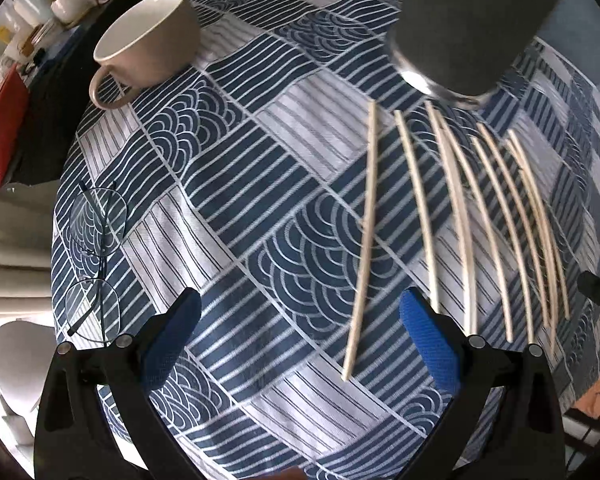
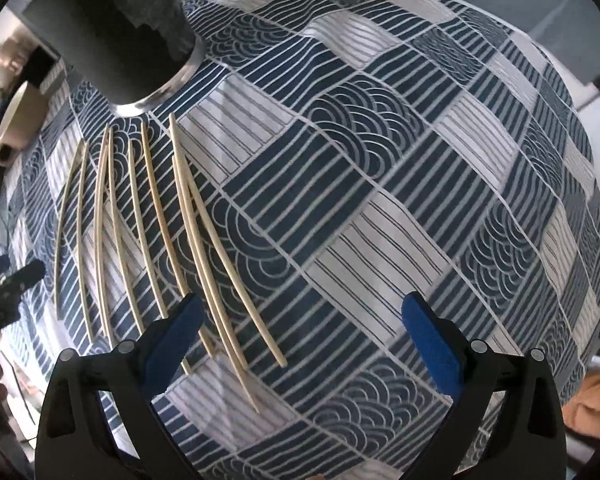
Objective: Organize utensils
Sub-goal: 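Lower the left tool onto one chopstick and close it while the right tool grasps another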
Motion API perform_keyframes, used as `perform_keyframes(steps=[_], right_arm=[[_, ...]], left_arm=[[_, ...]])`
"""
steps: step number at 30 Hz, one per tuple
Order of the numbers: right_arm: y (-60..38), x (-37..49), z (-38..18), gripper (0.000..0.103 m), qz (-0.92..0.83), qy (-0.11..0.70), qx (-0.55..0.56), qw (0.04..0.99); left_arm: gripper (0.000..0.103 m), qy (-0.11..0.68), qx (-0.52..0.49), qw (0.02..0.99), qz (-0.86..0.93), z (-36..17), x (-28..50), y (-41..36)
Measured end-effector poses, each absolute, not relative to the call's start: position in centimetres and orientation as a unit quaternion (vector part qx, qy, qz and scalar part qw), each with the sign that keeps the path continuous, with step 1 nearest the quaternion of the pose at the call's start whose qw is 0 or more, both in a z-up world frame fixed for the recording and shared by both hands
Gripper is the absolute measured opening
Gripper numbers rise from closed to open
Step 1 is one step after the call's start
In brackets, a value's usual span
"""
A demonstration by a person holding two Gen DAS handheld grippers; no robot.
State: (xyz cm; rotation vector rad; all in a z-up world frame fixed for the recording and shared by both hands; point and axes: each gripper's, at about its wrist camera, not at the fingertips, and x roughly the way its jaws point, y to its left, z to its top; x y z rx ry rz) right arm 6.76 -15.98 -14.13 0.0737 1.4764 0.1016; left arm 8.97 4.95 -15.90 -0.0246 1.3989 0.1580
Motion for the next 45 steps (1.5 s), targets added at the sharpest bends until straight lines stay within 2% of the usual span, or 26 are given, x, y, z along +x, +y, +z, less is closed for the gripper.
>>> perform_keyframes(steps=[12, 20, 28, 32, 41, 43, 45], right_arm=[[-15.4, 8.7, -16.4, 0.095, 0.013, 0.676, -0.004, 0.737], [-12.9, 8.0, -16.4, 0.095, 0.026, 0.68, -0.037, 0.732], [-14.8, 8.0, -18.1, 0.097, 0.045, 0.685, 0.028, 0.727], [-14.8, 7.4, -18.0, 0.097, 0.057, 0.669, 0.015, 0.741], [-15.4, 4.5, -17.2, 0.095, 0.078, 0.647, -0.001, 0.758], [-16.2, 4.2, -16.9, 0.085, 0.082, 0.641, -0.003, 0.763], [-17.2, 3.6, -16.3, 0.048, 0.078, 0.635, 0.002, 0.769]], left_arm=[[0.097, 0.644, 0.036, 0.761, 0.07, -17.9, 10.9, 4.1], [0.099, 0.639, 0.013, 0.767, 0.059, -18.2, 11.2, 4.4], [0.099, 0.639, -0.044, 0.766, 0.053, -19.2, 10.1, 6.1], [0.099, 0.625, -0.012, 0.78, 0.033, -19.4, 9.9, 5.8], [0.097, 0.615, -0.01, 0.788, 0.015, -19.9, 9.7, 6.4], [0.09, 0.612, -0.005, 0.791, 0.009, -19.5, 9.1, 6.6], [0.07, 0.608, -0.001, 0.794, 0.002, -18.0, 7.9, 7.6]])
